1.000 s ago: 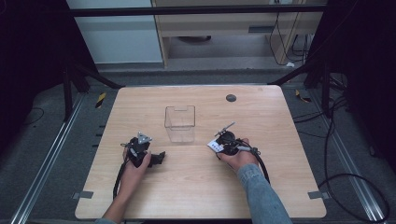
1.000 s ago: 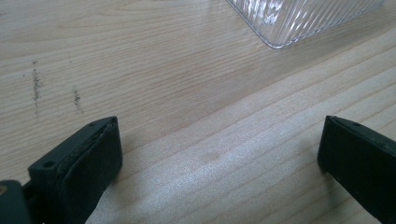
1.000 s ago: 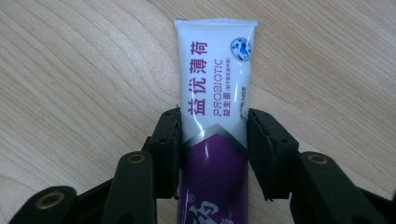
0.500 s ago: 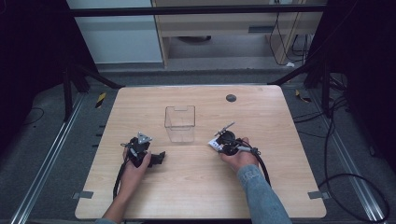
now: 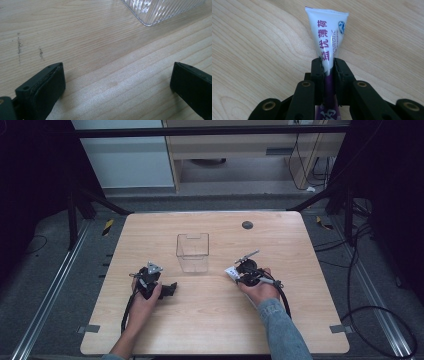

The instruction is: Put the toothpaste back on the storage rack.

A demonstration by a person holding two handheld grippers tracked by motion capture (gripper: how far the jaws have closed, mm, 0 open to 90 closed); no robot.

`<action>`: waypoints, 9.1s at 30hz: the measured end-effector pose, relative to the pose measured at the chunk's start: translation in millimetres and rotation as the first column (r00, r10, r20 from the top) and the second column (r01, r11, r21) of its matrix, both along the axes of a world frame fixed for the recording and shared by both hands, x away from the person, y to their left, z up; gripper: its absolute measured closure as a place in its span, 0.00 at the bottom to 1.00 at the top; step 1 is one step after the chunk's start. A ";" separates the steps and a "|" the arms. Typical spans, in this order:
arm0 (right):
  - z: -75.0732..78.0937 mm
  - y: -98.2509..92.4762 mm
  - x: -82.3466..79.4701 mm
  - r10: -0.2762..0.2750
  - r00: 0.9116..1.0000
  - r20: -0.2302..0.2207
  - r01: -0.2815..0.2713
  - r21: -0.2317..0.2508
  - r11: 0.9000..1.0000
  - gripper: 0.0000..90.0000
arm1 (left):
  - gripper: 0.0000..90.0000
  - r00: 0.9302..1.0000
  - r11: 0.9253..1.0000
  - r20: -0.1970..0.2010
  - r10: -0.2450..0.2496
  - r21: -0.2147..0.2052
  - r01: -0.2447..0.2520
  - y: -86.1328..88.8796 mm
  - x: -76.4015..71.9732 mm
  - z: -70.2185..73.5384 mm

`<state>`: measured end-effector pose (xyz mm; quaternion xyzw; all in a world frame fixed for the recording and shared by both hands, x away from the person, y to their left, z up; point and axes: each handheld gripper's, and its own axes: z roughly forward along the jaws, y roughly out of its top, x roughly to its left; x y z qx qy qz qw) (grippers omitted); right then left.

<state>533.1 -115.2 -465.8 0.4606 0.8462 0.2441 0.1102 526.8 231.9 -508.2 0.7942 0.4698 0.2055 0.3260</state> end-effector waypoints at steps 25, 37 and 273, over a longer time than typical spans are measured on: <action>39.5 -17.4 -7.6 -0.047 0.996 0.073 0.042 0.068 0.997 0.89 | 0.00 1.000 1.000 0.001 0.001 -0.002 -0.001 -0.1 0.0 -0.1; 52.8 -25.3 -9.4 -0.066 0.991 0.112 0.056 0.089 0.994 0.89 | 0.00 1.000 1.000 0.001 0.001 -0.001 -0.001 -0.1 0.0 -0.1; 122.4 119.6 56.2 -0.049 0.892 0.449 -0.084 0.271 0.959 0.90 | 0.00 1.000 1.000 0.001 -0.009 -0.003 0.009 0.7 0.5 -0.1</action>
